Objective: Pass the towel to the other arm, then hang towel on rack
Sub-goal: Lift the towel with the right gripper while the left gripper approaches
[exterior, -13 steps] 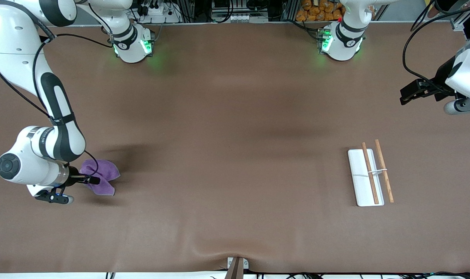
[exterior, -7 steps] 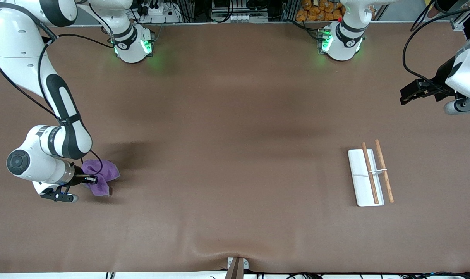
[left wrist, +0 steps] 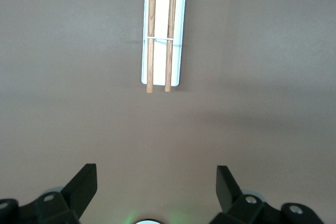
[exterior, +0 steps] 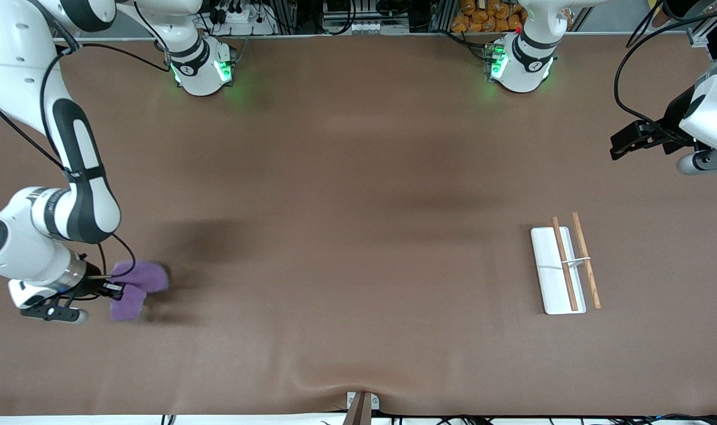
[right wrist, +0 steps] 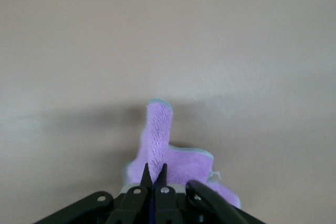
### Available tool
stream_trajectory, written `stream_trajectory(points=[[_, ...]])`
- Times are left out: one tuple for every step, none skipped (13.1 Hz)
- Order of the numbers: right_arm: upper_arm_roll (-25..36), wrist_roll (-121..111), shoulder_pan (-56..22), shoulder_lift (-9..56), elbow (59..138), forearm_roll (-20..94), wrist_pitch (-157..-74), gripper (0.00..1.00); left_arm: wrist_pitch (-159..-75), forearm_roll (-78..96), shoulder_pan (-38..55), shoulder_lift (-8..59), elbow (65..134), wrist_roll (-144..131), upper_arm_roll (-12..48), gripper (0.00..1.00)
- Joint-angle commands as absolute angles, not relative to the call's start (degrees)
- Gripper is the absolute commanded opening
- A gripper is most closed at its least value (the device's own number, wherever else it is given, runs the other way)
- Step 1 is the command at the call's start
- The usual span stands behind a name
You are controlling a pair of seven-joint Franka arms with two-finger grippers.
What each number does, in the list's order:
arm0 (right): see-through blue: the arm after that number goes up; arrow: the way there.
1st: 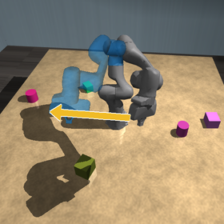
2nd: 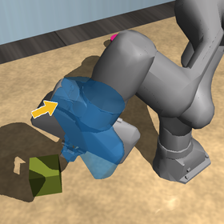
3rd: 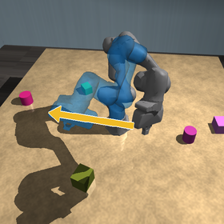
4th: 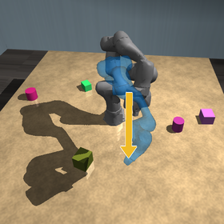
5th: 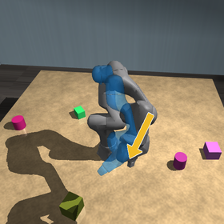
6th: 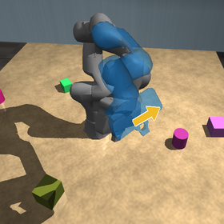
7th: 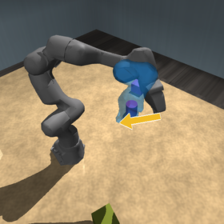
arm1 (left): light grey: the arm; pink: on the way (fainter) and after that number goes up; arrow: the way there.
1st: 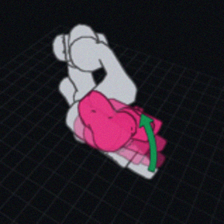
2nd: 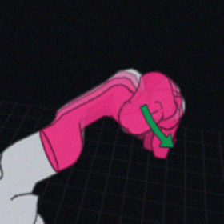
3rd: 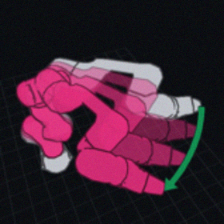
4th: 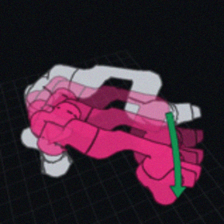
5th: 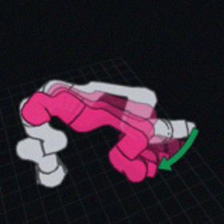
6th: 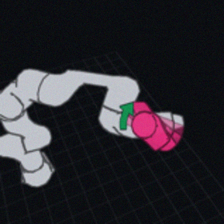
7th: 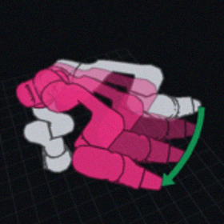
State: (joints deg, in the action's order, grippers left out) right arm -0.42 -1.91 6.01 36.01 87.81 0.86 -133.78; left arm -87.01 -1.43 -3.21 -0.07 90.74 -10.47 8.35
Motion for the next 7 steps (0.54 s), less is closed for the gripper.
stream_trajectory(points=[[-1.3, -6.3, 3.9, 33.2, 86.1, -0.4, -131.9, 0.00, -87.1, -0.3, -3.6, 0.2, 90.4, -9.4, 8.5, 1.00], [-1.8, -8.5, 2.7, 32.6, 85.3, -0.3, -131.9, 0.00, -87.3, -0.3, -3.6, 0.3, 90.4, -9.4, 8.5, 1.00], [-1.8, -9.6, 0.8, 32.3, 84.2, -0.1, -131.9, 0.00, -87.7, -0.3, -3.5, 0.7, 90.4, -9.4, 8.5, 1.00], [-1.8, -9.8, -1.3, 32.3, 82.8, 0.0, -131.9, 0.00, -88.2, -0.3, -3.3, 1.1, 90.4, -9.4, 8.6, 1.00], [-1.8, -9.7, -3.8, 32.3, 81.4, 0.3, -131.9, 0.00, -88.9, -0.3, -3.2, 1.8, 90.4, -9.5, 8.8, 1.00], [-1.8, -9.8, -5.8, 32.4, 80.3, 0.4, -132.0, 0.00, -89.3, -0.3, -3.0, 1.9, 90.4, -9.5, 8.8, 1.00], [-1.9, -9.8, -7.7, 32.5, 79.6, 0.5, -132.0, 0.00, -89.8, -0.3, -2.4, 2.5, 90.4, -9.5, 8.8, 1.00]])
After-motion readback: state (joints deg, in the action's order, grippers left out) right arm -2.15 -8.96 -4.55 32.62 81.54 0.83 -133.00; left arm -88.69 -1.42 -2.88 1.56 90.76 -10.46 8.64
